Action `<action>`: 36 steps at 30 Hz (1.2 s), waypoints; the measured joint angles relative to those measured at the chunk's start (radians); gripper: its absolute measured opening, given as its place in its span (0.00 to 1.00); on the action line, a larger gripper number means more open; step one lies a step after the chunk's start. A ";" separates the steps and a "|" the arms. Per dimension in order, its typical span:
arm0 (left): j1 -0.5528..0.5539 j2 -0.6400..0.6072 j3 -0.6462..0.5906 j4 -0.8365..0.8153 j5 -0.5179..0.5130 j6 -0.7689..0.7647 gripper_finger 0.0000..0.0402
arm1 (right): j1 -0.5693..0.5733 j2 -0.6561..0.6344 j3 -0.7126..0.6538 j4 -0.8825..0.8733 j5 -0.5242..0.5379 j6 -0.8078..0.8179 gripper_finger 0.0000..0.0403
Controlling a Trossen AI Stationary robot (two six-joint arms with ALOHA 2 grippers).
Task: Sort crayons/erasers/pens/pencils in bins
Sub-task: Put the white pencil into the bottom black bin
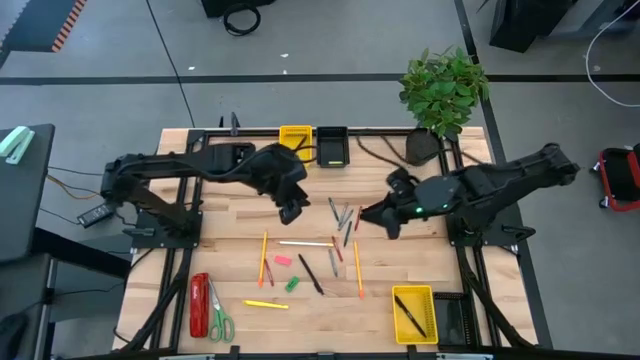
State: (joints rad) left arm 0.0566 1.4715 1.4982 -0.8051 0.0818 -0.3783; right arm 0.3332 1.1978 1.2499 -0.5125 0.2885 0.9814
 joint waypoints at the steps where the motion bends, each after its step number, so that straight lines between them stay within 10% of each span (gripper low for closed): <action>1: -0.009 -0.011 0.000 -0.002 -0.007 -0.008 0.29 | 0.004 0.018 0.000 0.028 -0.006 -0.013 0.32; 18: -0.025 -0.230 0.000 0.074 -0.121 -0.016 0.28 | -0.014 0.248 0.016 0.378 -0.059 -0.242 0.31; 36: -0.096 -0.485 0.001 0.204 -0.104 0.032 0.27 | -0.157 0.775 0.622 0.025 -0.136 -0.458 0.31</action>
State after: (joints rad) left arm -0.0399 0.9865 1.4990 -0.6011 -0.0219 -0.3463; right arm 0.1764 1.9732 1.8721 -0.4874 0.1520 0.5231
